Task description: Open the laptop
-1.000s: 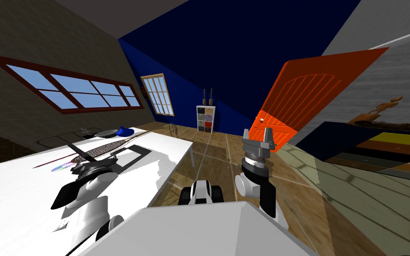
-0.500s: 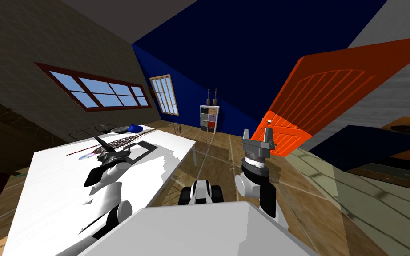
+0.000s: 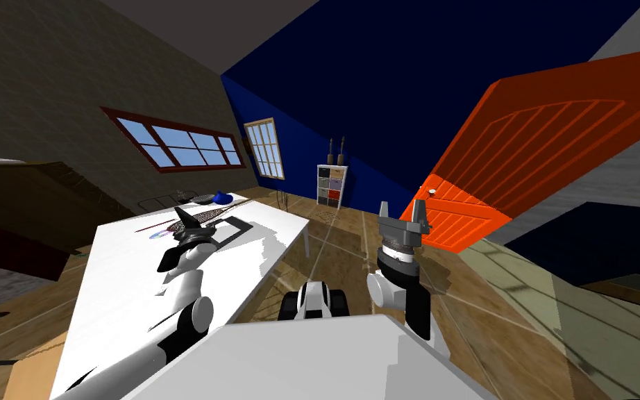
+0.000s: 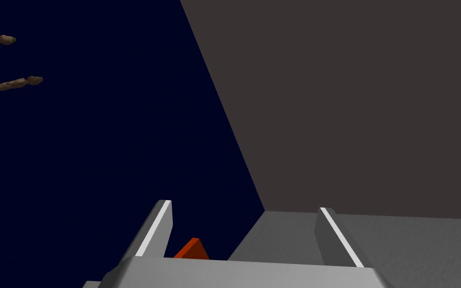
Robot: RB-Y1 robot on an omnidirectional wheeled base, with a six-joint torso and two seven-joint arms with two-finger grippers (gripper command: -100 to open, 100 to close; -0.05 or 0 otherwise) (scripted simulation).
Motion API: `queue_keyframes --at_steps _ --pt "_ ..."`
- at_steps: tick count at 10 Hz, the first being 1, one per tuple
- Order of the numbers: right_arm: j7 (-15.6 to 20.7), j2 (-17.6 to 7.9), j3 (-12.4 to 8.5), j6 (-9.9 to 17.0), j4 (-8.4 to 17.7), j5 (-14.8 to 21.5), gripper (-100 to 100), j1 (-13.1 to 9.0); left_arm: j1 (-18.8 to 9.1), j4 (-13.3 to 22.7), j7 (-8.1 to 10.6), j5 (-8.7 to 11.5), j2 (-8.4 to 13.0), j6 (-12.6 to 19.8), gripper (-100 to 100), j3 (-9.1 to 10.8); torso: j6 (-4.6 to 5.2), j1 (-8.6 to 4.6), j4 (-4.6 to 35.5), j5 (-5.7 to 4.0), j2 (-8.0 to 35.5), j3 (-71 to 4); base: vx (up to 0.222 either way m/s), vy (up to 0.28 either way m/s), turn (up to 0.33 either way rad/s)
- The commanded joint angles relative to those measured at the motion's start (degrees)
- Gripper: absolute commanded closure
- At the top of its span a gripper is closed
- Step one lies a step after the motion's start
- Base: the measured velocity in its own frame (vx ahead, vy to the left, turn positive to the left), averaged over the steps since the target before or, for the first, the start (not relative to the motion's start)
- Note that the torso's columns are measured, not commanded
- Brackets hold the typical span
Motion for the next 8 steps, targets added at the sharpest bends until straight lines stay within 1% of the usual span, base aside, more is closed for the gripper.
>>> queue_keyframes --at_steps 1,2,3,5,6,7,8 --pt "0.00 0.00 0.00 0.00 0.00 0.00 0 0.00 -0.69 4.63 0.69 0.25 0.39 -1.69 -100 -2.32 -0.01 0.01 -0.03 0.02 -0.06 -0.03 -0.004 -0.002 -0.028" --pt "0.00 0.00 0.00 0.00 0.00 0.00 0 0.00 -3.98 7.30 1.08 -0.77 2.50 -4.08 -100 -5.23 -0.04 0.04 -0.04 0.01 -0.11 -0.07 -0.022 -0.011 0.331" --pt "0.00 0.00 -0.01 0.00 0.00 0.00 0 0.01 -5.58 10.74 1.08 -0.77 2.50 -4.08 -100 -6.36 -0.15 0.06 -0.01 -0.01 -0.05 -0.05 -0.027 -0.011 0.247" --pt "0.00 0.00 0.00 0.00 0.00 0.00 0 0.00 -5.58 11.05 1.08 -0.77 2.50 -4.08 -100 -6.36 0.01 0.01 -0.02 0.01 -0.07 -0.04 -0.010 -0.003 -0.026" --pt "0.00 0.00 0.00 0.00 0.00 0.00 0 0.00 -8.24 12.76 1.48 -1.79 4.61 -6.30 -100 -8.57 -0.05 0.04 -0.03 0.01 -0.10 -0.06 -0.024 -0.004 0.361" --pt "0.00 0.00 -0.01 0.00 0.00 0.00 0 0.01 -9.34 14.05 1.48 -1.79 4.61 -6.47 -100 -10.39 -0.16 0.08 -0.01 0.00 -0.03 -0.03 -0.029 -0.012 0.226" --pt "0.00 0.00 0.00 0.00 0.00 0.00 0 0.00 -10.47 16.16 1.48 -1.79 4.61 -6.47 -100 -10.40 -0.05 0.00 0.03 -0.04 0.00 0.00 -0.013 -0.005 -0.028"
